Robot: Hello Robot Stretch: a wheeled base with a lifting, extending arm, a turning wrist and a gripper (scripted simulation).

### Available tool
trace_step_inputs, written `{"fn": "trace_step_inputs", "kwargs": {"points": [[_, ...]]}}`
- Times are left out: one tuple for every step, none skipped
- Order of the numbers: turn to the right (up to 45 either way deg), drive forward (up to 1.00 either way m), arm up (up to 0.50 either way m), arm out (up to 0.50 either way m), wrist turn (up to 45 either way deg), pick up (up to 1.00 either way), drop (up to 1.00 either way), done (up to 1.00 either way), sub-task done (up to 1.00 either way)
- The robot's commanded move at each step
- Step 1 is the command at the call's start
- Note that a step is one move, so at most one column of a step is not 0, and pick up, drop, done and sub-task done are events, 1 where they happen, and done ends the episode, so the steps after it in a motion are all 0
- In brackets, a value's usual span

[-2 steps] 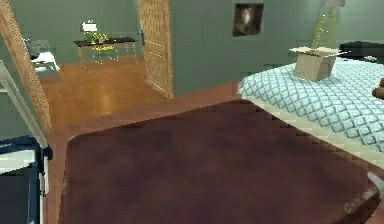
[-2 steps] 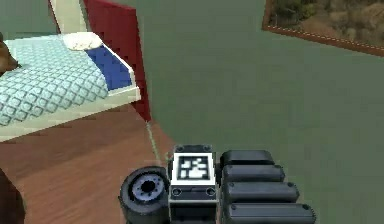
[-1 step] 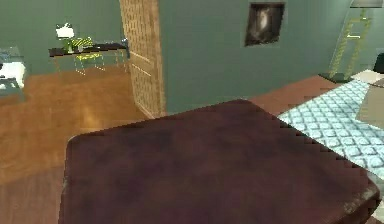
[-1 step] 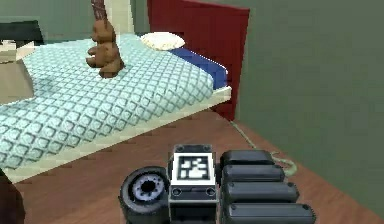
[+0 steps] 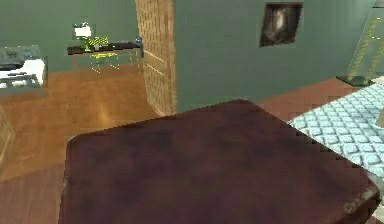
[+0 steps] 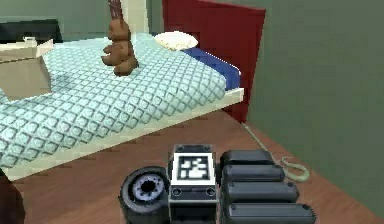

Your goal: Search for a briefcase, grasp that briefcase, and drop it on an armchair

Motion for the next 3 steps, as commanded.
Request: {"fn": "trace_step_inputs", "kwargs": {"points": [[0.0, 1.0, 0.0, 0.0, 0.0, 0.0, 0.0, 0.0, 0.0], [0.0, 0.3, 0.0, 0.0, 0.0, 0.0, 0.0, 0.0, 0.0], [45.0, 0.0, 0.0, 0.0, 0.0, 0.0, 0.0, 0.0, 0.0]]}}
